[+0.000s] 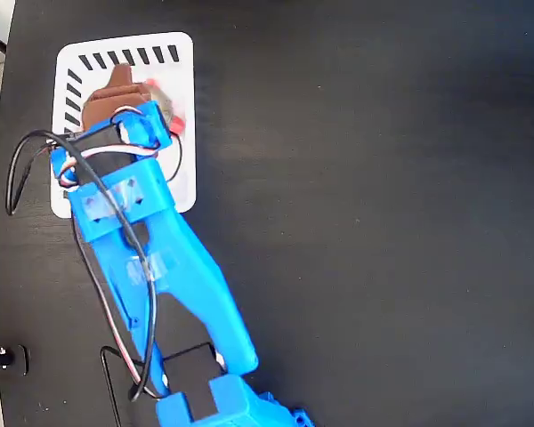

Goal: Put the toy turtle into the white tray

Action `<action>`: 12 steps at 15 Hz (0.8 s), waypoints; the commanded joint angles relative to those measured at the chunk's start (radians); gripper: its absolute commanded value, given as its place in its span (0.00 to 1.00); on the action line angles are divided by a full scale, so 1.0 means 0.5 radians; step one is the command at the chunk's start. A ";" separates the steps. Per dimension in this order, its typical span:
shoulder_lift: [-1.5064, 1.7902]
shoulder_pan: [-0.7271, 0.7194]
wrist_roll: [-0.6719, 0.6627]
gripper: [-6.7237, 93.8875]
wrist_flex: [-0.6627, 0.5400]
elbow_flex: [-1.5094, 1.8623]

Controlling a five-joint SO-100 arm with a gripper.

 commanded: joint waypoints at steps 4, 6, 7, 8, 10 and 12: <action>0.190 -0.018 0.028 0.49 0.049 -0.080; 0.383 0.031 0.058 0.04 0.034 -0.086; 0.500 0.064 0.064 0.04 0.025 -0.077; 0.644 0.107 0.071 0.06 -0.015 -0.049; 1.074 0.245 0.101 0.06 -0.193 0.163; 1.663 0.399 0.015 0.06 -0.503 0.773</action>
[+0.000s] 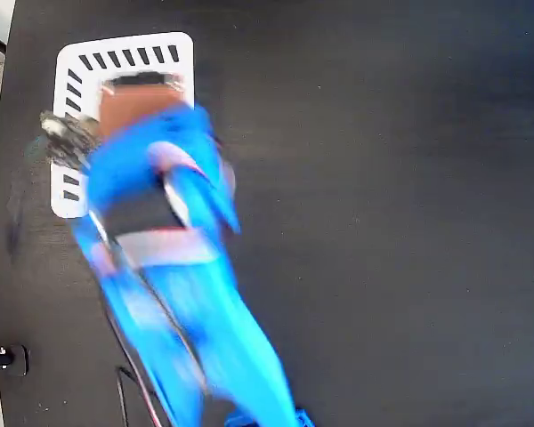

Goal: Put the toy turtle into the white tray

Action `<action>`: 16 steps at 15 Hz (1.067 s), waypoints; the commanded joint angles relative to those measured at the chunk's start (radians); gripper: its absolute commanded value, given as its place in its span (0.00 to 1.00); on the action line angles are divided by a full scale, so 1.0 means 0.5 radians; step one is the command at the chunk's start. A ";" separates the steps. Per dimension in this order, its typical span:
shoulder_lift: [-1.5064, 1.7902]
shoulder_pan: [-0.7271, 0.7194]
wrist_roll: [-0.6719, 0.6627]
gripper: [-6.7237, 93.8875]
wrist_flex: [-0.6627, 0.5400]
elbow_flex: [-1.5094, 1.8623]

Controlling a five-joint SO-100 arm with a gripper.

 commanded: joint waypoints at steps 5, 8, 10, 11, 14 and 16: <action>1.740 0.212 -0.255 0.06 -1.037 2.295; 2.332 0.187 -0.181 0.06 -0.877 2.844; 2.617 0.138 -0.178 0.06 -0.653 3.004; 2.724 0.107 -0.178 0.06 -0.561 3.071; 2.948 0.107 -0.175 0.06 -0.362 3.212; 3.108 0.110 -0.184 0.06 -0.242 3.307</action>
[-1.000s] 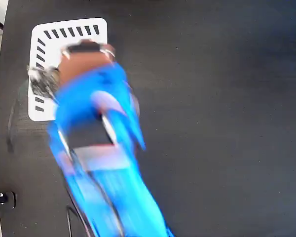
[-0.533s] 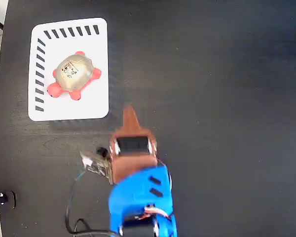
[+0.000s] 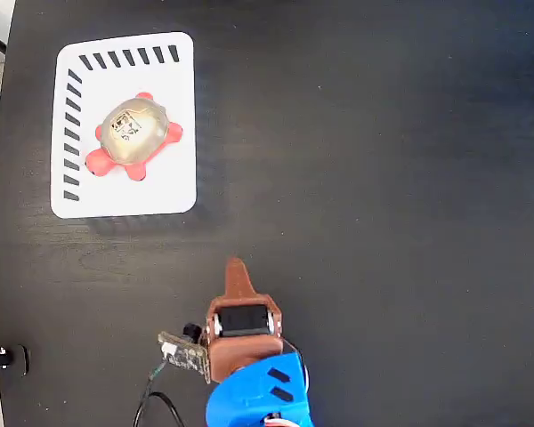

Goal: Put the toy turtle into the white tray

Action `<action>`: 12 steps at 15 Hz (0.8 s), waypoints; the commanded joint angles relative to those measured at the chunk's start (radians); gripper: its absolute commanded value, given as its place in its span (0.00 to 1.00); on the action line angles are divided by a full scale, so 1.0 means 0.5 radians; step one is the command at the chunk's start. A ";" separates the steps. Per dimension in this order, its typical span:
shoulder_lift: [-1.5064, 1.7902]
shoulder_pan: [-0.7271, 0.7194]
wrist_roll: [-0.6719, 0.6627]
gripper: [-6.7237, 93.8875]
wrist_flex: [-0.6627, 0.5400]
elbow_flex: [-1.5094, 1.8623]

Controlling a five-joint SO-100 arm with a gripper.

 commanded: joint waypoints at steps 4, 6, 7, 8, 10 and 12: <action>0.132 -0.034 0.052 0.06 0.334 0.043; 0.132 -0.037 0.043 0.06 0.344 0.043; 0.132 -0.037 0.040 0.06 0.344 0.040; 0.132 -0.037 0.040 0.06 0.344 0.040; 0.132 -0.031 0.052 0.06 0.344 0.040; 0.132 -0.031 0.049 0.06 0.344 0.040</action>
